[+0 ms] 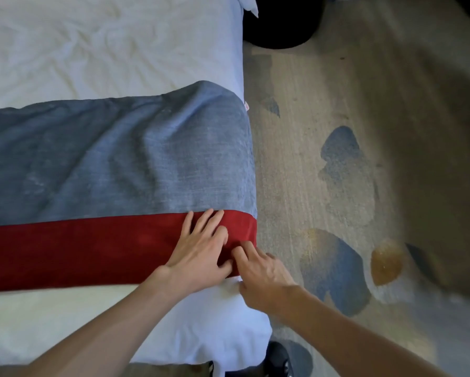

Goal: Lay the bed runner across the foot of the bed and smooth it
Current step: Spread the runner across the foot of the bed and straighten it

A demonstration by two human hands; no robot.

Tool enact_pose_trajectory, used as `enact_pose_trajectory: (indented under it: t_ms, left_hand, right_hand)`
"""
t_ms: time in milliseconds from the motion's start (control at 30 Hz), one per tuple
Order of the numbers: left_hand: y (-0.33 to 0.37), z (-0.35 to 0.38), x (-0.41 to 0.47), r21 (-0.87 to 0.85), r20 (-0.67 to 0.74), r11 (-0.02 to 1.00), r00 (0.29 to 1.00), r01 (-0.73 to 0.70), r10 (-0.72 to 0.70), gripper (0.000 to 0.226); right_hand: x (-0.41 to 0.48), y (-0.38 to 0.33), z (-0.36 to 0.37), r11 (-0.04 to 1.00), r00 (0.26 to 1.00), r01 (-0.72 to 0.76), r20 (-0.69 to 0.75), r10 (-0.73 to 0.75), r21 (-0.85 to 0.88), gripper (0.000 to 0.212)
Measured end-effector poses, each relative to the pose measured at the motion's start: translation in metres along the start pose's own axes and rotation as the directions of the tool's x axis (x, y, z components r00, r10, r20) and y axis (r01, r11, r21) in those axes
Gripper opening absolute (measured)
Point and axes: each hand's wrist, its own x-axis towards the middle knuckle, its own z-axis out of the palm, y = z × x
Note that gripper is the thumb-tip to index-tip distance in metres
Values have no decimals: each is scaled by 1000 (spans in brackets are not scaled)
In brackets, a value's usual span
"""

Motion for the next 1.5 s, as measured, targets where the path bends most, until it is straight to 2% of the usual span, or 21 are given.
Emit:
enact_pose_trajectory:
  t_ms: [133,300,467,567,633,700,800,867,1000,1100,1167,1267,1400,1500]
  left_hand:
    - [3,6,-15,52,99,997,994,-59,54,35]
    - [10,8,-17,80,157,995,987,-54,41,26]
    - [17,10,-21,93,193,993,979,-78,59,14]
    - [19,12,-26,86,204,991,976,-102,82,11]
    - [20,14,-30,87,198,988,974,-126,106,9]
    - [19,15,-33,79,188,986,974,-144,127,11]
    - [17,13,-34,51,148,988,979,-149,140,16]
    - [14,12,-31,1,59,995,993,-104,104,19]
    - [-1,7,-13,20,-109,994,988,109,-106,56]
    - [-16,8,2,22,-122,955,949,295,-290,68]
    - [-22,16,9,30,-102,929,926,369,-364,72]
    - [-23,28,11,84,-120,918,919,386,-376,75]
    - [-24,34,11,92,-148,914,913,396,-380,78]
    - [-25,37,11,108,-151,908,909,405,-388,80]
  right_hand:
    - [2,0,11,994,997,-60,-48,56,-86,31]
    - [4,-2,11,986,998,-42,-59,33,-163,19]
    - [-6,-5,2,987,994,-60,-103,44,-150,24]
    - [-13,-7,-1,987,993,-16,-115,-2,-162,31]
    - [-17,-9,2,987,997,-22,-81,9,-161,27]
    - [-17,-9,6,994,999,-27,-31,24,-102,9]
    - [-18,-6,7,994,997,-44,66,51,-105,18]
    - [-19,-4,4,994,997,-30,65,36,-101,19]
    - [-13,1,-5,995,999,-50,12,51,-88,27]
    - [5,0,-10,997,996,-60,-66,56,-52,35]
    - [17,-3,-10,999,994,-53,-90,54,13,50]
    - [25,-9,-3,989,996,-75,-33,79,126,64]
    - [25,-11,7,971,995,-97,-12,102,219,60]
    - [33,-4,-2,979,995,-96,0,97,181,57]
